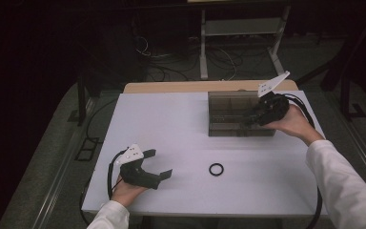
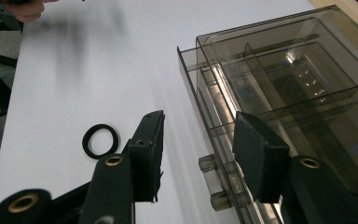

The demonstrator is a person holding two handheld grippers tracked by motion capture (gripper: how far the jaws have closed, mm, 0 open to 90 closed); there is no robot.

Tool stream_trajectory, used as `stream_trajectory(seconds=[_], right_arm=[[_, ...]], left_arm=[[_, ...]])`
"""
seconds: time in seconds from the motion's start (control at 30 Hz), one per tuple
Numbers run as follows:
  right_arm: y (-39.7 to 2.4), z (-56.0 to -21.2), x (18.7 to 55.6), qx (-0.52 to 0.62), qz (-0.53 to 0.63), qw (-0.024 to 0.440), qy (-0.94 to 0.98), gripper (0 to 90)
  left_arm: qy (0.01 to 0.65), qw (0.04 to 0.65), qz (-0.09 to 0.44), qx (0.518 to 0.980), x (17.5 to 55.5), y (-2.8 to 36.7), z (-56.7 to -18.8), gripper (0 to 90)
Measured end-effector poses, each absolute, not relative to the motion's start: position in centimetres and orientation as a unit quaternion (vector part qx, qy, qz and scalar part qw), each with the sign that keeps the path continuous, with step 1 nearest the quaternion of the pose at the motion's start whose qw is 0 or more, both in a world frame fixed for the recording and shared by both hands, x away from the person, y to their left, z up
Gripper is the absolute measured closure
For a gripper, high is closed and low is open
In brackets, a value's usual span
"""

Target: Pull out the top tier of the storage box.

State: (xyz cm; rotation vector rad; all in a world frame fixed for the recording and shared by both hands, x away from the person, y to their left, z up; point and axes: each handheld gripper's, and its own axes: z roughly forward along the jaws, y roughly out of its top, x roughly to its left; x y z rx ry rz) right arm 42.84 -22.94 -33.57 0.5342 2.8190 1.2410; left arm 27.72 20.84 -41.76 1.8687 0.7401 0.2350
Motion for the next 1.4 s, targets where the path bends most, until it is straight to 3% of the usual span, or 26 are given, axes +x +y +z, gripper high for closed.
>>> stream_trajectory(seconds=[0.57, 1.07, 1.4], right_arm=[[-22.7, -34.8, 43.5, 0.170, 0.375, 0.002, 0.911, 63.4], [-22.7, -35.6, 44.2, 0.173, 0.362, -0.005, 0.916, 78.6], [-22.9, -35.9, 44.4, 0.171, 0.362, -0.004, 0.917, 82.3]], left_arm=[[0.310, 0.530, 0.098, 0.783, 27.7, 20.8, -41.8, 0.0], [0.309, 0.530, 0.097, 0.784, 27.7, 20.8, -41.8, 0.0], [0.309, 0.530, 0.098, 0.784, 27.7, 20.8, -41.8, 0.0]])
